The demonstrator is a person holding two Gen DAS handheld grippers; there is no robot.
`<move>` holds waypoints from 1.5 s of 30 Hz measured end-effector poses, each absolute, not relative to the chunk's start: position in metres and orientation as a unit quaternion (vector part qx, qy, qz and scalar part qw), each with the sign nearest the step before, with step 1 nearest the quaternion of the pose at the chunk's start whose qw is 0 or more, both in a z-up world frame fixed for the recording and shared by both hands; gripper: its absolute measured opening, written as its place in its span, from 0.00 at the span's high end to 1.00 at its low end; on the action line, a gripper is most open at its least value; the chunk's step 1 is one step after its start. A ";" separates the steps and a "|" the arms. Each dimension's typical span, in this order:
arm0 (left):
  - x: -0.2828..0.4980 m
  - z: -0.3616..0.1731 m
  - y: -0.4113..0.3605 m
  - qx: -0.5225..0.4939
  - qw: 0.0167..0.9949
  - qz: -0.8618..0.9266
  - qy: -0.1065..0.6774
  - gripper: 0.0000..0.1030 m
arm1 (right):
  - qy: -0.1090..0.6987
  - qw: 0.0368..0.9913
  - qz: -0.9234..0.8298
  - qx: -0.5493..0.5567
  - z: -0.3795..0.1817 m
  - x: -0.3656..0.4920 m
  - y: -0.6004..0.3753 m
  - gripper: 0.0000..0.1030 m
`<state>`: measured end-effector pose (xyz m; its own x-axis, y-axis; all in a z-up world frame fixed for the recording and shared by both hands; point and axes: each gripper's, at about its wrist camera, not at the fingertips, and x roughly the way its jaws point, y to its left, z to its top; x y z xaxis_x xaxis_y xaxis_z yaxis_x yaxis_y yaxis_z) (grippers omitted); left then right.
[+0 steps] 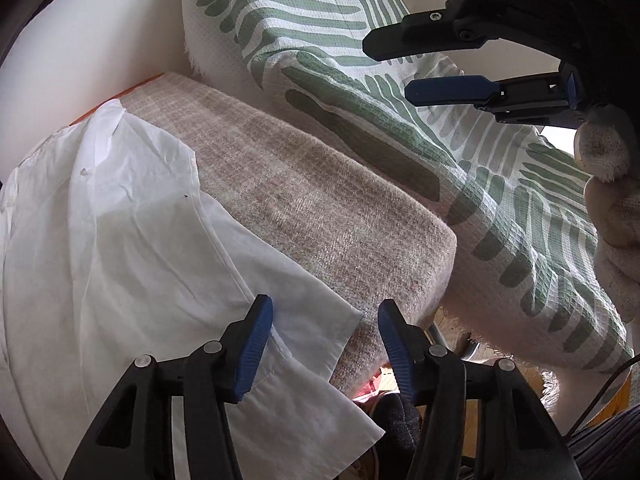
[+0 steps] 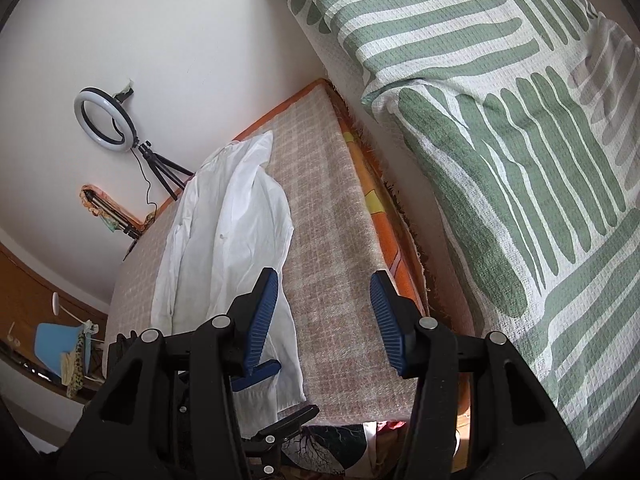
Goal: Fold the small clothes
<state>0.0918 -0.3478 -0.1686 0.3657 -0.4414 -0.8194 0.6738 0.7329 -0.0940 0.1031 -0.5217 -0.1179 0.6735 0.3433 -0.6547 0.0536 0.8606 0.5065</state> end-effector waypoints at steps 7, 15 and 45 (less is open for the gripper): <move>0.114 -0.162 -0.301 0.011 0.815 -0.346 0.465 0.97 | 0.400 0.873 0.101 0.260 -0.121 0.118 -0.511 0.51; 0.102 -0.128 -0.239 -0.097 0.832 -0.339 0.428 0.97 | 0.415 0.847 0.142 0.301 -0.146 0.168 -0.481 0.51; 0.071 -0.137 -0.142 -0.182 0.830 -0.309 0.426 0.97 | 0.460 0.869 0.161 0.080 -0.126 0.274 -0.278 0.96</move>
